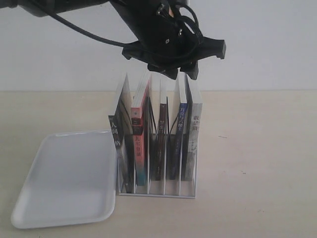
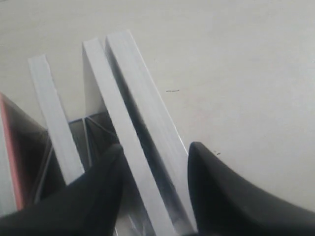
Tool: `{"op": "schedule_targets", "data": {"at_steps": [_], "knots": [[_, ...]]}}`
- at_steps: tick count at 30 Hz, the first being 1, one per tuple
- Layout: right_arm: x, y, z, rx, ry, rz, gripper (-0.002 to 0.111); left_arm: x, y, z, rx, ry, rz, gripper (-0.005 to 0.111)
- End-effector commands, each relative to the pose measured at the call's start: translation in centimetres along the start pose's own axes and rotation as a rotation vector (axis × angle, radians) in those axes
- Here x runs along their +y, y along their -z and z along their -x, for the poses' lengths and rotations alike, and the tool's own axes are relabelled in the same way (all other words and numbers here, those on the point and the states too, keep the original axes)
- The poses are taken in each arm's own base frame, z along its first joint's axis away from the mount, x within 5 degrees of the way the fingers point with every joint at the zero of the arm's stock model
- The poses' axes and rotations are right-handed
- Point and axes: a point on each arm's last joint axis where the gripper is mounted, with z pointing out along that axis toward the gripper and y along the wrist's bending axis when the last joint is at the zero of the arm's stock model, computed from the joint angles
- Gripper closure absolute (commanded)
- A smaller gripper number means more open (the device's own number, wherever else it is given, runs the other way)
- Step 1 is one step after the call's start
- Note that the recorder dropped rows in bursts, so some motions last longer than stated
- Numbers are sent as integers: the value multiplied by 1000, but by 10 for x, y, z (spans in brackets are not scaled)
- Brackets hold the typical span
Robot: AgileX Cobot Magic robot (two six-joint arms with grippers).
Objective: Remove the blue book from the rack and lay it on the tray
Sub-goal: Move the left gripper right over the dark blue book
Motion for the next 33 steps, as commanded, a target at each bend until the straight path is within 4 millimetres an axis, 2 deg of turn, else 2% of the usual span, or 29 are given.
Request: {"op": "schedule_targets", "data": {"at_steps": [1, 9, 27, 33], "knots": [[0, 0, 1, -14, 4, -2, 108, -4, -7, -1, -3, 3, -9, 67], [0, 0, 1, -14, 4, -2, 108, -2, -14, -3, 8, 3, 4, 69], [0, 0, 1, -14, 6, -2, 108, 2, -14, -5, 32, -19, 44, 80], [0, 0, 1, -14, 6, -2, 108, 1, -14, -4, 22, 0, 40, 81]]}}
